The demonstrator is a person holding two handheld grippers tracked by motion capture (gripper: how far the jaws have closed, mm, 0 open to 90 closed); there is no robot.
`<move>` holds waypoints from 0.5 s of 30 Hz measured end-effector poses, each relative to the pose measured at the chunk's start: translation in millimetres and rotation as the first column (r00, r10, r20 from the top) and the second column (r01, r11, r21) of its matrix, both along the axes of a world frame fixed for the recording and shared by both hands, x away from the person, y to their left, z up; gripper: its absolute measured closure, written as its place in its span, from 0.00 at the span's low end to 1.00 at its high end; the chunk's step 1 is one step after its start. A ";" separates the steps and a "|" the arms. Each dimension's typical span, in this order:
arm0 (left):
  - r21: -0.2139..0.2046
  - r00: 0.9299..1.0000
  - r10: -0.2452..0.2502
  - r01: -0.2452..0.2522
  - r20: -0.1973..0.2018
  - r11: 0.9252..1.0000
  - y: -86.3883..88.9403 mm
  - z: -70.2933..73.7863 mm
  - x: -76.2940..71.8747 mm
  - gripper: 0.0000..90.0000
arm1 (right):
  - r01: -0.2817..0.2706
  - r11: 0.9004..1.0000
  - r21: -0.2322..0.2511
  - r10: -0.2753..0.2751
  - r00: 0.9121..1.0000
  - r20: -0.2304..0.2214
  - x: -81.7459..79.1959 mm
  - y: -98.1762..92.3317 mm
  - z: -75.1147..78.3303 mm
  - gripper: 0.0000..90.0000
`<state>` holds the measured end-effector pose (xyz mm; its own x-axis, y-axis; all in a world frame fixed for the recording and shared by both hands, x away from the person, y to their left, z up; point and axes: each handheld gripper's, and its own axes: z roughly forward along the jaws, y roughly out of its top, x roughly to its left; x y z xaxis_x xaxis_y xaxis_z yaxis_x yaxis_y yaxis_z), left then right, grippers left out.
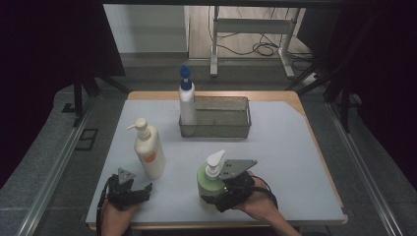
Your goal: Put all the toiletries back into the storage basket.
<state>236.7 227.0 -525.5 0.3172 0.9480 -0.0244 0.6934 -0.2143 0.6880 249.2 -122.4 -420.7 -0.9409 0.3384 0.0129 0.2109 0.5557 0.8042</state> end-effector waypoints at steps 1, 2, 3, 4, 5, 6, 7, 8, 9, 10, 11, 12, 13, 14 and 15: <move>0.000 1.000 0.000 0.000 0.000 1.000 0.0 0.0 0.0 0.13 | 0.004 1.000 0.002 -0.004 1.000 -0.001 0.8 -0.5 0.9 0.13; 0.000 1.000 0.000 0.000 0.000 1.000 0.0 0.0 0.0 0.13 | 0.009 1.000 0.007 -0.009 1.000 -0.002 2.0 -1.0 1.9 0.13; 0.000 1.000 0.000 0.000 0.000 1.000 0.0 0.0 0.0 0.13 | 0.017 1.000 0.012 -0.017 1.000 -0.005 3.0 -1.4 3.4 0.13; 0.000 1.000 0.000 0.000 0.000 1.000 0.0 0.0 0.0 0.13 | 0.021 1.000 0.013 -0.021 1.000 -0.001 4.1 -1.9 4.5 0.13; 0.000 1.000 0.000 0.000 0.000 1.000 0.0 0.0 0.0 0.13 | 0.027 1.000 0.014 -0.027 1.000 -0.001 4.6 -2.1 5.3 0.13; 0.000 1.000 0.000 0.000 0.000 1.000 0.0 0.0 0.0 0.13 | 0.035 0.999 0.015 -0.035 0.999 0.003 5.7 -2.3 6.4 0.13; 0.001 1.000 0.000 0.000 0.000 1.000 0.0 0.0 -0.1 0.13 | 0.043 0.999 0.014 -0.043 0.999 0.006 6.8 -2.6 7.5 0.13; 0.001 1.000 0.000 0.000 0.000 1.000 0.0 0.0 -0.1 0.13 | 0.045 0.999 0.014 -0.045 0.999 0.009 7.7 -3.0 8.1 0.13; 0.000 1.000 0.000 0.000 0.000 1.000 0.0 0.0 -0.1 0.13 | 0.051 0.999 0.014 -0.051 0.999 0.009 8.7 -3.3 8.7 0.13; 0.001 1.000 0.000 0.000 0.000 1.000 0.0 0.0 0.0 0.13 | 0.056 0.998 0.013 -0.056 0.998 0.008 10.1 -3.9 9.5 0.13; 0.003 1.000 -0.004 0.004 0.001 1.000 0.3 0.1 0.1 0.13 | 0.062 0.998 0.017 -0.062 0.998 0.011 11.1 -3.9 9.6 0.13; 0.003 1.000 -0.003 0.003 0.000 1.000 0.3 0.1 0.1 0.13 | 0.068 0.998 0.017 -0.068 0.998 0.009 12.9 -4.3 10.4 0.13; 0.003 1.000 -0.003 0.003 0.000 1.000 0.3 0.1 0.1 0.13 | 0.073 0.997 0.019 -0.073 0.997 0.010 14.5 -4.5 10.9 0.13; 0.003 1.000 -0.003 0.003 0.000 1.000 0.3 0.1 0.1 0.13 | 0.080 0.997 0.020 -0.080 0.997 0.010 16.1 -4.8 11.5 0.13; 0.003 1.000 -0.003 0.003 0.001 1.000 0.3 0.1 0.1 0.13 | 0.085 0.996 0.021 -0.085 0.996 0.011 17.7 -4.9 12.1 0.13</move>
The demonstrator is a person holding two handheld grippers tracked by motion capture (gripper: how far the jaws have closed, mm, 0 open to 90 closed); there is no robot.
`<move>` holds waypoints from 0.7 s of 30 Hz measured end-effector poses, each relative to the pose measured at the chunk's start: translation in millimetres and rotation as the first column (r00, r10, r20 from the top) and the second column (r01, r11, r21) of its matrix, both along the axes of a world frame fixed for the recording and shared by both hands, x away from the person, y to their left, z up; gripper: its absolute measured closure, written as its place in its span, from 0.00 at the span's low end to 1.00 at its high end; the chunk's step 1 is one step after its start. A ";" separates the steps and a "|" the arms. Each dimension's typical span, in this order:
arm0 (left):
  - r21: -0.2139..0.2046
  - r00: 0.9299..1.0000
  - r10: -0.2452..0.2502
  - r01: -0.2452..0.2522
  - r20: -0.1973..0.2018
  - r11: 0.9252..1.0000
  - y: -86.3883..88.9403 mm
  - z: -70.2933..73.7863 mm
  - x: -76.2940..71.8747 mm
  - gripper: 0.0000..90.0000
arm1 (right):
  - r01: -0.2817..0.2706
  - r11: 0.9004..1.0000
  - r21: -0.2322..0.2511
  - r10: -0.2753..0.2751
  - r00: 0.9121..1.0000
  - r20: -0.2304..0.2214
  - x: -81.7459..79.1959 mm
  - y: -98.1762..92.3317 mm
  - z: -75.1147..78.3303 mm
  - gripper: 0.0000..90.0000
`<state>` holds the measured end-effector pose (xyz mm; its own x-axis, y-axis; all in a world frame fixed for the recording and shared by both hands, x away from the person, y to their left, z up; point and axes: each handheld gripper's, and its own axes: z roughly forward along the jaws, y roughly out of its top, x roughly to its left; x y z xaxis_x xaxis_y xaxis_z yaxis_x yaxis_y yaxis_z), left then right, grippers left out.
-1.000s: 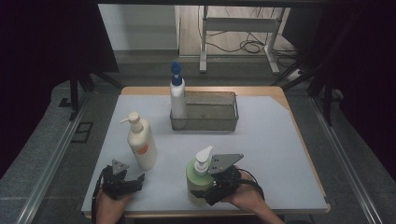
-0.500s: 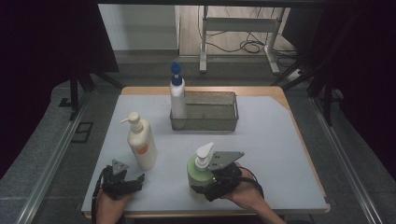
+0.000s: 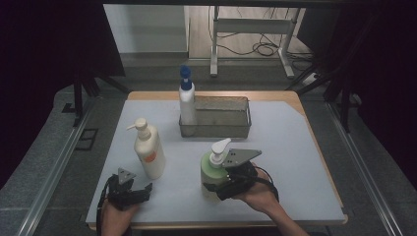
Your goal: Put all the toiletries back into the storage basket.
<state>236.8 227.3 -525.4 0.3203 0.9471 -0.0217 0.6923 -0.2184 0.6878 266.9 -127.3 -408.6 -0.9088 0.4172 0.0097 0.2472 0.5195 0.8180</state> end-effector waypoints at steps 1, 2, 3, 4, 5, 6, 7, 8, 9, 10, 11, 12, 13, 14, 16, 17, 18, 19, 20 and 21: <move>0.000 1.000 0.000 0.000 0.000 1.000 0.0 0.0 0.0 0.13 | 0.006 1.000 0.000 -0.006 1.000 0.001 1.5 -0.1 0.6 0.13; -0.001 1.000 0.000 0.000 0.000 1.000 -0.1 0.0 0.0 0.13 | 0.009 1.000 0.000 -0.009 1.000 0.003 2.7 -0.1 1.1 0.13; -0.001 1.000 0.000 0.000 0.000 1.000 0.0 0.0 0.0 0.13 | 0.015 1.000 -0.001 -0.015 1.000 0.003 4.6 0.0 2.1 0.13; -0.001 1.000 0.000 0.000 0.000 1.000 0.1 0.0 0.0 0.13 | 0.019 1.000 -0.003 -0.019 1.000 0.004 6.2 0.2 2.9 0.13; -0.001 1.000 0.001 -0.001 0.001 1.000 -0.1 -0.1 0.0 0.13 | 0.023 1.000 -0.004 -0.023 1.000 0.008 7.8 0.3 3.8 0.13; -0.001 1.000 0.000 0.000 0.001 1.000 0.0 -0.1 0.0 0.13 | 0.028 1.000 -0.005 -0.028 1.000 0.009 9.2 0.4 4.8 0.13; -0.002 1.000 0.000 0.000 0.001 1.000 0.0 -0.1 0.0 0.13 | 0.033 0.999 -0.005 -0.033 0.999 0.012 10.7 0.5 5.7 0.13; -0.002 1.000 0.000 0.000 0.001 1.000 0.0 -0.1 0.0 0.13 | 0.038 0.999 -0.004 -0.038 0.999 0.015 12.3 0.5 6.5 0.13; -0.001 1.000 0.000 0.000 0.001 1.000 0.0 -0.1 0.0 0.13 | 0.043 0.999 -0.003 -0.043 0.999 0.017 13.9 0.5 7.3 0.13; -0.002 1.000 0.000 0.000 0.001 1.000 0.0 -0.1 0.0 0.13 | 0.048 0.999 -0.002 -0.048 0.999 0.017 15.3 0.4 8.2 0.13; -0.001 1.000 0.000 0.000 0.001 1.000 0.0 -0.1 0.0 0.13 | 0.052 0.999 -0.002 -0.052 0.999 0.017 16.4 0.4 8.8 0.13; -0.002 1.000 0.000 0.000 0.001 1.000 0.0 -0.1 0.0 0.13 | 0.057 0.998 -0.003 -0.057 0.998 0.019 18.2 0.4 10.0 0.13; -0.002 1.000 0.000 0.000 0.001 1.000 0.0 -0.1 0.0 0.13 | 0.061 0.998 -0.004 -0.061 0.998 0.022 19.7 0.5 10.9 0.13; -0.002 1.000 0.000 0.000 0.001 1.000 0.1 -0.1 0.0 0.13 | 0.066 0.998 -0.006 -0.066 0.998 0.024 20.9 0.5 12.0 0.13; -0.002 1.000 0.000 0.000 0.001 1.000 0.0 -0.1 0.0 0.13 | 0.074 0.997 -0.006 -0.074 0.997 0.028 23.7 0.2 14.1 0.13; -0.002 1.000 0.000 0.000 0.001 1.000 0.0 -0.1 0.0 0.13 | 0.078 0.997 -0.006 -0.078 0.997 0.030 25.3 0.1 15.1 0.13; -0.002 1.000 0.000 0.000 0.001 1.000 0.1 -0.1 0.0 0.13 | 0.082 0.997 -0.004 -0.082 0.996 0.032 26.6 -0.1 16.1 0.13; -0.002 1.000 0.000 0.000 0.001 1.000 0.1 -0.1 0.0 0.13 | 0.085 0.996 -0.004 -0.085 0.996 0.032 27.7 -0.2 16.8 0.13; -0.002 1.000 0.000 0.000 0.001 1.000 0.1 -0.1 0.0 0.13 | 0.093 0.996 -0.003 -0.092 0.995 0.033 29.9 -0.4 17.9 0.13; -0.002 1.000 0.000 0.000 0.001 1.000 0.1 -0.1 0.0 0.13 | 0.097 0.995 -0.002 -0.097 0.995 0.035 31.0 -0.5 18.3 0.13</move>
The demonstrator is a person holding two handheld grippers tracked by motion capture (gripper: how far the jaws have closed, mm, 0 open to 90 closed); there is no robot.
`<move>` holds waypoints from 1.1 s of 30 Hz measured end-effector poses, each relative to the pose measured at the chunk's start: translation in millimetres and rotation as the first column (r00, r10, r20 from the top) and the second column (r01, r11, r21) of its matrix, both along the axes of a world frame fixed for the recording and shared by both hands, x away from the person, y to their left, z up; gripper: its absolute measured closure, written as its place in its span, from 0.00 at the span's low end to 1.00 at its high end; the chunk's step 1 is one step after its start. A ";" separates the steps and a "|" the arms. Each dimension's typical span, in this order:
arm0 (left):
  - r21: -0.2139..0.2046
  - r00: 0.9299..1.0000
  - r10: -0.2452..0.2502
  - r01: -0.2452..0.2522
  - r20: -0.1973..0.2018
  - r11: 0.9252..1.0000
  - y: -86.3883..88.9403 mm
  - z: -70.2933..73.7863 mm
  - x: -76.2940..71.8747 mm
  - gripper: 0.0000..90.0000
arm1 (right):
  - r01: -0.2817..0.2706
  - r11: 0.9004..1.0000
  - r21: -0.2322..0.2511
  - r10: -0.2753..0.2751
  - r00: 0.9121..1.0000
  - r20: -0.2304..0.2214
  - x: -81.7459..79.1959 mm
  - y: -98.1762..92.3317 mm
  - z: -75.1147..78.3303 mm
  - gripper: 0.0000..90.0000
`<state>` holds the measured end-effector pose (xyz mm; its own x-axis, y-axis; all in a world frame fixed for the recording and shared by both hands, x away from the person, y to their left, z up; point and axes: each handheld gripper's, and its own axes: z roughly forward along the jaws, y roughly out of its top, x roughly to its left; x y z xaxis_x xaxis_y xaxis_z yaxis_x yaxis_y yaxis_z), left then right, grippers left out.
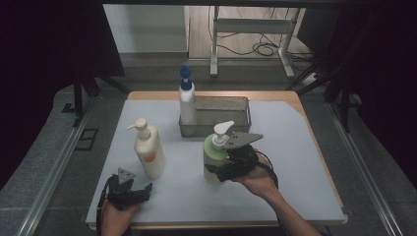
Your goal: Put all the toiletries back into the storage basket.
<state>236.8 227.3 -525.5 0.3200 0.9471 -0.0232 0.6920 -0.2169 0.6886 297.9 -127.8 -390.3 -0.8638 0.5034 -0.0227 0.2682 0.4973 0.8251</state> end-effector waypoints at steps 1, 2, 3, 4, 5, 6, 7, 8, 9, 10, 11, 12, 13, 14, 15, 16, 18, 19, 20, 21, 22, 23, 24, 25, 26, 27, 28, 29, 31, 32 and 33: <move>0.000 1.000 0.000 0.000 0.000 1.000 0.0 0.0 0.0 0.13 | 0.005 1.000 0.001 -0.005 1.000 0.000 1.4 -0.1 0.5 0.13; 0.000 1.000 0.000 0.000 0.000 1.000 0.0 0.0 0.0 0.13 | 0.009 1.000 0.002 -0.009 1.000 0.001 2.7 -0.2 1.0 0.13; 0.000 1.000 0.000 0.000 0.000 1.000 0.0 0.0 0.0 0.13 | 0.013 1.000 0.002 -0.013 1.000 0.002 4.0 -0.2 1.2 0.13; 0.000 1.000 0.000 0.000 0.000 1.000 0.0 0.0 0.0 0.13 | 0.017 1.000 0.003 -0.017 1.000 0.001 5.2 -0.1 1.3 0.13; 0.000 1.000 0.000 0.000 0.000 1.000 0.0 0.0 0.0 0.13 | 0.021 1.000 0.002 -0.021 1.000 0.001 6.5 -0.1 1.4 0.13; 0.000 1.000 0.000 0.000 0.000 1.000 0.0 0.0 0.0 0.13 | 0.024 1.000 0.002 -0.024 1.000 -0.001 7.7 0.1 1.5 0.13; 0.000 1.000 0.000 0.000 0.000 1.000 0.0 0.0 0.0 0.13 | 0.029 1.000 0.002 -0.029 1.000 -0.001 8.8 0.1 1.6 0.13; -0.001 1.000 0.000 0.000 0.002 1.000 -0.1 -0.1 0.0 0.13 | 0.031 1.000 0.003 -0.031 1.000 0.000 9.8 0.1 1.7 0.13; -0.001 1.000 0.000 0.000 0.002 1.000 -0.1 -0.2 0.0 0.13 | 0.039 0.999 0.004 -0.039 0.999 -0.001 11.1 0.1 1.8 0.13; -0.001 1.000 0.000 0.000 0.002 1.000 -0.1 -0.1 0.0 0.13 | 0.043 0.999 0.005 -0.043 0.999 0.000 12.3 -0.1 1.9 0.13; -0.001 1.000 0.000 0.000 0.002 1.000 -0.1 -0.2 0.0 0.13 | 0.046 0.999 0.006 -0.046 0.999 -0.001 13.1 -0.2 2.0 0.13; -0.001 1.000 0.001 -0.001 0.002 1.000 -0.1 -0.2 0.0 0.13 | 0.051 0.999 0.006 -0.051 0.999 -0.001 14.4 -0.5 2.4 0.13; -0.001 1.000 0.001 -0.001 0.002 1.000 -0.1 -0.2 0.0 0.13 | 0.055 0.998 0.007 -0.055 0.999 0.002 15.8 -0.7 2.7 0.13; -0.001 1.000 0.000 0.000 0.002 1.000 -0.1 -0.1 0.0 0.13 | 0.060 0.998 0.007 -0.060 0.998 0.001 17.0 -1.0 2.9 0.13; -0.001 1.000 0.000 0.000 0.002 1.000 -0.1 -0.2 0.0 0.13 | 0.064 0.998 0.009 -0.064 0.998 0.002 18.3 -1.1 3.2 0.13; -0.001 1.000 0.001 -0.001 0.002 1.000 -0.1 -0.2 0.0 0.13 | 0.069 0.998 0.008 -0.069 0.998 0.001 19.4 -1.3 3.6 0.13; -0.001 1.000 0.001 -0.001 0.002 1.000 -0.1 -0.2 0.0 0.13 | 0.078 0.997 0.009 -0.078 0.997 0.003 21.8 -1.6 4.4 0.13; -0.001 1.000 0.001 -0.001 0.002 1.000 -0.1 -0.2 0.0 0.13 | 0.082 0.997 0.009 -0.082 0.997 0.005 23.0 -1.8 4.8 0.13; -0.001 1.000 0.001 -0.001 0.002 1.000 -0.1 -0.1 0.0 0.13 | 0.085 0.996 0.010 -0.085 0.996 0.004 23.8 -1.7 5.0 0.14; -0.001 1.000 0.001 -0.001 0.002 1.000 -0.1 -0.2 0.0 0.13 | 0.090 0.996 0.009 -0.090 0.996 0.005 25.2 -1.8 5.5 0.13; 0.000 1.000 0.001 -0.001 0.002 1.000 -0.1 -0.2 0.0 0.13 | 0.094 0.996 0.010 -0.094 0.996 0.007 26.5 -1.8 5.8 0.13; 0.000 1.000 0.001 -0.001 0.003 1.000 -0.1 -0.2 0.0 0.13 | 0.097 0.995 0.010 -0.097 0.995 0.008 27.7 -1.7 6.1 0.14; 0.000 1.000 0.001 -0.001 0.003 1.000 -0.1 -0.2 0.0 0.13 | 0.099 0.995 0.010 -0.099 0.995 0.009 28.9 -1.7 6.5 0.13; -0.001 1.000 0.001 -0.001 0.003 1.000 -0.1 -0.2 0.0 0.13 | 0.103 0.995 0.011 -0.103 0.995 0.009 29.7 -1.5 6.7 0.13; 0.000 1.000 0.001 -0.001 0.003 1.000 -0.1 -0.2 0.0 0.13 | 0.107 0.994 0.011 -0.108 0.994 0.013 31.3 -1.4 6.8 0.13; -0.001 1.000 0.001 -0.001 0.002 1.000 -0.1 -0.2 0.0 0.13 | 0.110 0.994 0.012 -0.110 0.994 0.013 32.2 -1.2 6.8 0.13; 0.000 1.000 0.001 -0.001 0.002 1.000 -0.1 -0.2 0.0 0.13 | 0.115 0.993 0.010 -0.115 0.993 0.010 33.4 -0.9 7.0 0.13; 0.000 1.000 0.001 -0.001 0.002 1.000 -0.1 -0.2 0.0 0.13 | 0.117 0.993 0.009 -0.118 0.993 0.009 34.6 -0.5 7.0 0.13; 0.000 1.000 0.000 0.000 0.002 1.000 -0.1 -0.2 0.0 0.13 | 0.123 0.992 0.007 -0.123 0.992 0.011 37.0 0.1 7.3 0.13; 0.000 1.000 0.000 0.000 0.002 1.000 -0.1 -0.2 0.0 0.13 | 0.124 0.992 0.005 -0.124 0.992 0.010 38.2 0.6 7.6 0.14; 0.000 1.000 0.001 -0.001 0.002 1.000 -0.1 -0.2 0.0 0.13 | 0.126 0.992 0.004 -0.126 0.992 0.013 39.4 1.1 8.1 0.13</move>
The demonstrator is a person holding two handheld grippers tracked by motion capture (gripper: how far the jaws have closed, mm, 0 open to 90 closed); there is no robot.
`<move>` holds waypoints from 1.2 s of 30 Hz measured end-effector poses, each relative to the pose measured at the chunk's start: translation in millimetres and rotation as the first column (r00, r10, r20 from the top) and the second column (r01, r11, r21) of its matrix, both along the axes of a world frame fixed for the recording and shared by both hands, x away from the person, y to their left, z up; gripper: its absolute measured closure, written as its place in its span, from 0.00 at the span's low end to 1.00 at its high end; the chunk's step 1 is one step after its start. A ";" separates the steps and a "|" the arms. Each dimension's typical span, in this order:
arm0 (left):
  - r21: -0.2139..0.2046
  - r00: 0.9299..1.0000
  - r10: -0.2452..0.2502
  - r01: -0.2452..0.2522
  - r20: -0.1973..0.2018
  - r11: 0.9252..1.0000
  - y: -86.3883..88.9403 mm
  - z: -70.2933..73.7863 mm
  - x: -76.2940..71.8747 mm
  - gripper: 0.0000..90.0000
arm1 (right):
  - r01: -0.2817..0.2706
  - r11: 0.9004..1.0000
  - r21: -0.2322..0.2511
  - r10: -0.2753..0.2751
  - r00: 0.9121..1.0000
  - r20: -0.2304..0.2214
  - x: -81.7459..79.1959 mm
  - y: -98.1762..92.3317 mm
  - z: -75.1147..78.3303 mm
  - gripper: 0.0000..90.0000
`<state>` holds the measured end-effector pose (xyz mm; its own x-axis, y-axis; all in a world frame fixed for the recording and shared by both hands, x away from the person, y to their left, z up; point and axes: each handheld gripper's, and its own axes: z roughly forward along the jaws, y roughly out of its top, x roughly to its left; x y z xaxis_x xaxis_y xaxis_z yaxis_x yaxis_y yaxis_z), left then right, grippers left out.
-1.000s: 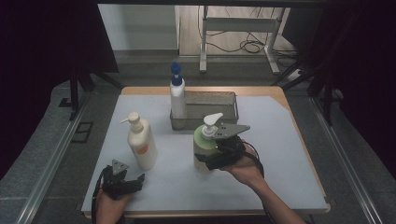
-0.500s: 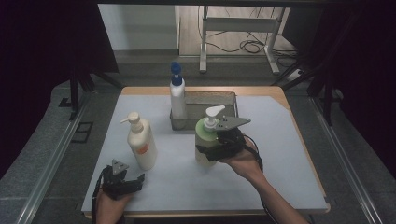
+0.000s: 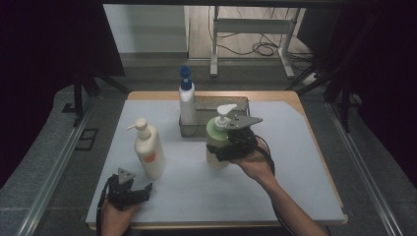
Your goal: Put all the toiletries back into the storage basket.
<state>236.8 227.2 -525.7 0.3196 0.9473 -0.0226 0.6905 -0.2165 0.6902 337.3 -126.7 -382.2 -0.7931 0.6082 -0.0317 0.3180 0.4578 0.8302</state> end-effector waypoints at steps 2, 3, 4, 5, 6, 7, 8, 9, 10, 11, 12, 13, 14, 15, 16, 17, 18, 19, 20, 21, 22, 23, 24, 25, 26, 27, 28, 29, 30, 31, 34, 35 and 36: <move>0.000 1.000 0.000 0.000 0.000 1.000 0.0 0.0 0.0 0.13 | 0.006 1.000 -0.002 -0.006 1.000 0.004 2.2 0.9 1.4 0.13; 0.000 1.000 0.000 0.000 0.000 1.000 0.0 0.0 0.0 0.13 | 0.007 1.000 -0.003 -0.007 1.000 0.007 3.5 1.4 2.2 0.14; 0.000 1.000 0.000 0.000 0.000 1.000 0.0 0.0 0.0 0.13 | 0.011 1.000 -0.004 -0.011 1.000 0.009 4.7 1.8 3.2 0.13; 0.000 1.000 0.000 0.000 0.000 1.000 0.0 0.0 0.0 0.13 | 0.013 1.000 -0.003 -0.013 1.000 0.011 5.8 2.4 4.2 0.14; 0.000 1.000 0.000 0.000 0.000 1.000 0.0 0.0 0.0 0.13 | 0.014 1.000 -0.004 -0.014 1.000 0.015 6.8 2.7 4.9 0.13; 0.000 1.000 0.000 0.000 0.000 1.000 0.0 0.0 0.0 0.13 | 0.018 1.000 -0.004 -0.018 1.000 0.015 8.2 3.3 6.3 0.13; 0.000 1.000 0.000 0.000 0.000 1.000 0.0 0.0 0.0 0.13 | 0.020 1.000 -0.002 -0.020 1.000 0.016 9.0 3.6 7.1 0.14; 0.000 1.000 0.000 0.000 0.000 1.000 0.0 0.0 0.0 0.13 | 0.024 1.000 -0.003 -0.024 1.000 0.018 10.4 4.3 8.3 0.14; -0.001 1.000 0.000 0.000 0.001 1.000 0.0 -0.1 0.0 0.13 | 0.023 1.000 -0.004 -0.023 0.999 0.022 11.5 4.5 9.2 0.14; -0.001 1.000 0.000 0.000 0.001 1.000 0.0 -0.1 0.1 0.13 | 0.027 1.000 -0.004 -0.027 0.999 0.022 12.7 5.3 10.6 0.14; -0.001 1.000 0.000 0.000 0.001 1.000 0.0 -0.1 0.0 0.13 | 0.030 1.000 -0.005 -0.030 0.999 0.024 13.7 6.0 11.7 0.14; -0.001 1.000 0.000 0.000 0.001 1.000 0.0 -0.1 0.1 0.13 | 0.030 1.000 -0.005 -0.030 0.999 0.025 14.5 6.4 12.5 0.14; -0.001 1.000 0.000 0.000 0.001 1.000 0.0 -0.1 0.1 0.13 | 0.032 0.999 -0.005 -0.032 0.999 0.027 15.9 7.3 13.7 0.14; -0.001 1.000 0.000 0.000 0.001 1.000 0.0 -0.1 0.1 0.13 | 0.033 0.999 -0.004 -0.033 0.999 0.029 17.1 8.0 14.7 0.14; -0.001 1.000 0.000 0.000 0.001 1.000 0.0 -0.1 0.1 0.13 | 0.037 0.999 -0.003 -0.037 0.999 0.029 18.1 8.8 15.8 0.14; -0.001 1.000 0.000 0.000 0.001 1.000 0.0 -0.1 0.1 0.13 | 0.037 0.999 0.000 -0.037 0.999 0.032 19.4 9.3 16.8 0.14; -0.001 1.000 0.000 0.000 0.001 1.000 0.1 -0.1 0.1 0.13 | 0.040 0.999 0.001 -0.040 0.999 0.031 20.6 10.0 17.7 0.14; -0.001 1.000 -0.001 0.001 0.000 1.000 0.1 -0.1 0.1 0.13 | 0.043 0.999 0.000 -0.043 0.998 0.035 22.1 10.7 18.6 0.14; -0.001 1.000 0.000 0.000 0.001 1.000 0.1 -0.1 0.1 0.13 | 0.045 0.999 0.000 -0.045 0.998 0.033 23.1 11.5 19.3 0.14; -0.001 1.000 -0.001 0.001 0.001 1.000 0.1 -0.1 0.1 0.13 | 0.048 0.999 -0.001 -0.048 0.998 0.035 24.6 12.4 20.1 0.14; 0.001 1.000 -0.001 0.001 0.000 1.000 0.2 -0.1 0.1 0.13 | 0.051 0.999 -0.003 -0.051 0.998 0.038 26.6 13.4 21.2 0.14; 0.001 1.000 -0.001 0.001 0.000 1.000 0.2 0.0 0.1 0.13 | 0.054 0.999 -0.004 -0.054 0.998 0.038 28.1 14.1 22.1 0.14; 0.001 1.000 -0.001 0.001 0.000 1.000 0.2 0.0 0.1 0.13 | 0.057 0.998 -0.003 -0.057 0.998 0.039 29.6 14.9 22.6 0.14; 0.001 1.000 -0.001 0.001 0.000 1.000 0.2 0.0 0.1 0.13 | 0.060 0.998 -0.001 -0.060 0.997 0.037 30.9 15.3 23.4 0.14; 0.001 1.000 -0.001 0.001 0.000 1.000 0.2 0.0 0.1 0.13 | 0.064 0.998 0.004 -0.064 0.997 0.037 32.1 15.4 23.8 0.14; 0.001 1.000 -0.001 0.001 0.000 1.000 0.2 0.0 0.1 0.13 | 0.067 0.998 0.008 -0.067 0.997 0.035 33.5 15.4 24.1 0.14; 0.001 1.000 -0.001 0.001 0.000 1.000 0.2 0.0 0.1 0.13 | 0.069 0.998 0.011 -0.069 0.997 0.031 34.8 15.3 24.4 0.14; 0.001 1.000 -0.001 0.001 0.000 1.000 0.2 0.0 0.1 0.13 | 0.072 0.997 0.013 -0.072 0.997 0.031 35.9 15.3 24.6 0.14; 0.001 1.000 -0.001 0.001 0.000 1.000 0.2 0.0 0.1 0.13 | 0.074 0.997 0.013 -0.075 0.997 0.029 37.6 15.6 24.9 0.14; 0.001 1.000 -0.001 0.001 0.000 1.000 0.2 0.0 0.1 0.13 | 0.078 0.997 0.010 -0.078 0.996 0.031 38.9 15.9 25.3 0.14; 0.001 1.000 -0.001 0.001 0.000 1.000 0.2 0.0 0.1 0.13 | 0.089 0.996 0.008 -0.089 0.996 0.031 43.2 17.0 26.9 0.14; 0.001 1.000 -0.001 0.001 0.000 1.000 0.2 0.0 0.1 0.13 | 0.092 0.996 0.009 -0.092 0.995 0.032 44.8 17.2 27.5 0.14; 0.001 1.000 -0.001 0.001 0.000 1.000 0.2 0.0 0.1 0.13 | 0.096 0.995 0.009 -0.096 0.995 0.031 46.5 17.3 28.0 0.14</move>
